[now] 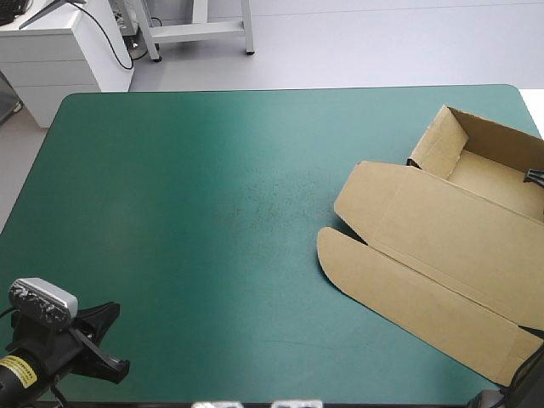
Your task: Fold the box
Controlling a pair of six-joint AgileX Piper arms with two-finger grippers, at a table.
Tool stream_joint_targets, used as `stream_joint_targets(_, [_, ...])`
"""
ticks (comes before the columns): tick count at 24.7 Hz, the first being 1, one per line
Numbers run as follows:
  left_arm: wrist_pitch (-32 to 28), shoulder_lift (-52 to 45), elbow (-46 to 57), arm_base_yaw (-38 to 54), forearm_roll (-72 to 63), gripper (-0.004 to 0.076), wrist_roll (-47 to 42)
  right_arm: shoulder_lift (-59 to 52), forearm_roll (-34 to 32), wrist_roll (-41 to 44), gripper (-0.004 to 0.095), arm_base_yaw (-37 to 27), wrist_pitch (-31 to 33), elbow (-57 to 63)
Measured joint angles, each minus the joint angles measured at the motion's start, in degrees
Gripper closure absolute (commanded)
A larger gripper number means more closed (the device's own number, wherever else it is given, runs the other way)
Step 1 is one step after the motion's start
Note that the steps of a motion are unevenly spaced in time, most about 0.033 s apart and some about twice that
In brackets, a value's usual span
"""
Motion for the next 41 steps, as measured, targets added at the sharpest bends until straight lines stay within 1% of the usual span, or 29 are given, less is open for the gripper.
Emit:
stream_joint_targets(1, [0.00,0.00,0.00,0.00,0.00,0.0731,0.04,0.05,0.63,-0.34,0.0188,0.00,0.25,-0.25])
stream_joint_targets(2, [0.00,0.00,0.00,0.00,-0.06,0.0731,0.11,0.05,0.89,-0.54,0.0181,0.06,0.50,-1.04])
stream_joint_targets(11, [-0.20,0.00,0.00,0.00,-1.17,0.0731,0.10,-1.01,1.13,-0.22,0.0187,0.01,0.77,-8.10])
stream_joint_targets(13, [-0.20,0.00,0.00,0.00,-1.69,0.0731,-0.93,-2.67,2.08,-0.15,0.0206,0.01,0.90,-8.68])
stream_joint_targets(15, [-0.20,0.00,0.00,0.00,-2.98,0.0731,-1.82,-4.83,4.17,-0.49,0.0281,0.01,0.95,-8.86])
stream_joint_targets(17, [-0.20,0.00,0.00,0.00,-4.17,0.0731,-2.21,-7.62,8.13,-1.00,0.0419,0.01,1.07,-8.99])
stream_joint_targets(19, [0.06,0.00,0.00,0.00,-4.68,0.0731,-2.42,-10.85,12.82,-2.71,0.0640,0.01,1.25,-8.99])
stream_joint_targets(21, [0.77,0.00,0.00,0.00,-4.90,0.0731,-2.41,-14.04,17.68,-4.61,0.0885,0.28,1.37,-8.67])
stream_joint_targets(22, [1.08,0.00,0.00,0.00,-5.04,0.0731,-2.41,-15.85,19.40,-5.55,0.0920,0.70,1.37,-8.25])
stream_joint_targets(24, [1.76,0.00,0.00,0.00,-5.18,0.0731,-2.59,-19.34,20.88,-6.68,0.0914,2.17,1.37,-6.76])
stream_joint_targets(26, [1.88,0.00,0.00,0.00,-5.34,0.0731,-2.78,-23.32,21.16,-7.72,0.0914,5.07,1.38,-4.59])
stream_joint_targets(29, [1.68,0.00,0.00,0.00,-5.34,0.0731,-2.76,-29.32,21.42,-9.06,0.0914,12.07,1.43,-0.77])
stream_joint_targets(30, [1.08,0.00,0.00,0.00,-5.34,0.0731,-1.75,-33.27,21.08,-10.32,0.0914,18.15,1.41,2.08])
stream_joint_targets(31, [0.78,-0.06,0.00,0.00,-5.34,0.0731,-1.19,-34.92,20.49,-10.81,0.0914,20.85,1.19,3.20])
stream_joint_targets(32, [0.09,-0.61,0.00,0.00,-5.34,0.0731,0.28,-39.34,17.92,-11.55,0.0914,27.98,0.17,6.07])
stream_joint_targets(33, [-0.18,-1.17,0.00,0.00,-5.34,0.0731,1.06,-41.19,16.49,-11.79,0.0914,30.86,-0.42,7.67])
stream_joint_targets(34, [-0.42,-2.94,0.07,0.00,-5.34,0.0731,1.99,-45.62,12.76,-11.91,0.0914,37.57,-2.39,11.10])
stream_joint_targets(35, [-0.46,-3.89,0.32,0.00,-5.34,0.0731,2.11,-48.19,10.81,-11.91,0.0914,40.54,-3.39,13.30])
stream_joint_targets(36, [-0.70,-6.65,1.29,0.00,-5.34,0.0731,2.46,-53.54,8.23,-11.72,0.0914,44.74,-5.09,17.79])
stream_joint_targets(37, [-0.70,-9.20,2.70,0.00,-5.34,0.0731,2.58,-58.46,7.07,-11.48,0.0917,46.93,-6.37,23.42])
stream_joint_targets(40, [-0.57,-16.26,6.56,0.00,-5.34,0.0731,2.71,-68.75,5.63,-10.50,0.0929,47.49,-11.32,34.82])
stream_joint_targets(41, [-0.52,-18.47,7.80,0.00,-5.34,0.0731,2.71,-73.84,5.32,-10.20,0.0929,47.49,-14.11,40.08])
